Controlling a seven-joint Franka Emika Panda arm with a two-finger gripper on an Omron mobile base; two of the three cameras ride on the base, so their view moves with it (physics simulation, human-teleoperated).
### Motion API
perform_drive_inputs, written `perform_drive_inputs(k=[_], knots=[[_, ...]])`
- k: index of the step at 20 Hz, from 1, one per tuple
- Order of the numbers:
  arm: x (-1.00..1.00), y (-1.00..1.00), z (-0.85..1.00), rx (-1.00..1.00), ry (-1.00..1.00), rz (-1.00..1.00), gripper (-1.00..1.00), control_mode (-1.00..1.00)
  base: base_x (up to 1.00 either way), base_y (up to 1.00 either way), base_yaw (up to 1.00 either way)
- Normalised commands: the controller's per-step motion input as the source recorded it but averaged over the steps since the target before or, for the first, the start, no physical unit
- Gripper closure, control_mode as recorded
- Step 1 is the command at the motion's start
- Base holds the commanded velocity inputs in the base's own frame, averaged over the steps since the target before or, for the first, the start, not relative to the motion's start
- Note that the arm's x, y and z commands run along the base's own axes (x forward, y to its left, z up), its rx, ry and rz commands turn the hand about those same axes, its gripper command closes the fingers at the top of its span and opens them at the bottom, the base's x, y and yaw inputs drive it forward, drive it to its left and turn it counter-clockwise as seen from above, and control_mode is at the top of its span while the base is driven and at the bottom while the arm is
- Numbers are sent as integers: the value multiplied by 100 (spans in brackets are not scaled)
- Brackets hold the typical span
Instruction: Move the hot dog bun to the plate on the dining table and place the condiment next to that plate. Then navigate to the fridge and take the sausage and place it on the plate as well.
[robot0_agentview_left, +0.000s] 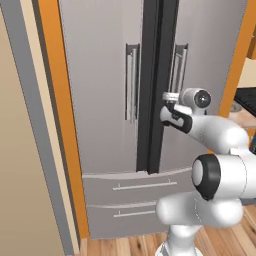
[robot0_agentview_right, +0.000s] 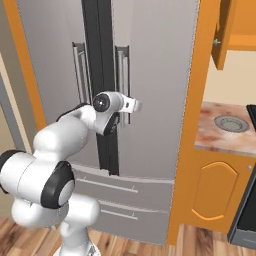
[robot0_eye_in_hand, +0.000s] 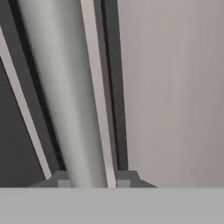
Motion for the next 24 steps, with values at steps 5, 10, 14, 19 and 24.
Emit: perform_drive_inputs(k=[5, 10, 14, 19, 24], knots=[[-97, -69, 22, 0, -17, 0, 100, -100, 0, 0, 0], [-100, -88, 28, 0, -8, -3, 100, -100, 0, 0, 0], [-99, -93, 39, 0, 0, -5, 100, -100, 0, 0, 0], [-100, -45, 47, 0, 4, -7, -100, -100, 0, 0, 0], [-100, 16, 65, -5, 1, 0, -100, -100, 0, 0, 0]])
